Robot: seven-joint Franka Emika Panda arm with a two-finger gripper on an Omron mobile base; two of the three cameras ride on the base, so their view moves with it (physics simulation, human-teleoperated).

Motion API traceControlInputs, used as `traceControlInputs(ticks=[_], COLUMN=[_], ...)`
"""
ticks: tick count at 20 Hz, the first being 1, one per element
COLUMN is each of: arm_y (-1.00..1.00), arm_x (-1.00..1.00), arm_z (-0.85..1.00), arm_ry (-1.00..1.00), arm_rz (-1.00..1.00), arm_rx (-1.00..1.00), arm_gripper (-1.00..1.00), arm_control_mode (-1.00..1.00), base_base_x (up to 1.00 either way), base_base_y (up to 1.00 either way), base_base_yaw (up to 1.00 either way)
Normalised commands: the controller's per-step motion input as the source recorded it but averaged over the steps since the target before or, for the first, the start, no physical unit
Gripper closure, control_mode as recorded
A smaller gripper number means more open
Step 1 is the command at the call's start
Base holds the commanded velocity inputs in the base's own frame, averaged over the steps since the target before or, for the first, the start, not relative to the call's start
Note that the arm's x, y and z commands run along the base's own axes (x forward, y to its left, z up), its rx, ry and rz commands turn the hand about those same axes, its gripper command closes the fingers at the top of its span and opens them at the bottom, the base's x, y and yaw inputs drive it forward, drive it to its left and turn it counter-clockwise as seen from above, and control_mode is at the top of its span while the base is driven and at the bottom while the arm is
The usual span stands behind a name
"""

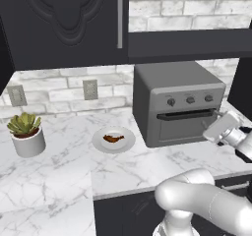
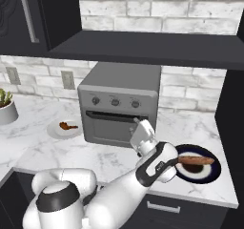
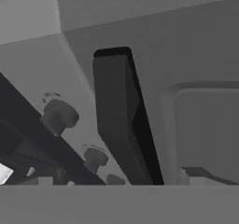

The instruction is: Open the toaster oven door. Place the baguette on the top rack in the toaster oven and place the chicken drumstick on the bottom rack.

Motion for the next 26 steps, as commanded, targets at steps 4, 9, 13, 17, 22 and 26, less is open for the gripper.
traceControlInputs(ticks=[4, 9, 13, 17, 22, 26], arm_y=[0.34, 0.36, 0.07, 0.0, -0.16, -0.25], arm_x=[0.44, 0.58, 0.32, -0.05, -0.82, -1.0], arm_z=[0.07, -0.15, -0.03, -0.27, -0.95, -1.0], arm_ry=[0.15, 0.3, 0.24, 0.19, 0.47, 0.55], arm_rz=[-0.17, -0.15, -0.06, -0.01, 0.15, 0.28], arm_rx=[-0.01, -0.11, -0.06, -0.12, -0.17, -0.25], arm_gripper=[-1.0, -1.0, 1.0, 1.0, 1.0, 1.0], arm_control_mode=[-1.0, -1.0, -1.0, -1.0, -1.0, -1.0], base_base_x=[0.0, 0.0, 0.0, 0.0, 0.0, 0.0], base_base_y=[0.0, 0.0, 0.0, 0.0, 0.0, 0.0], base_base_yaw=[0.0, 0.0, 0.0, 0.0, 0.0, 0.0])
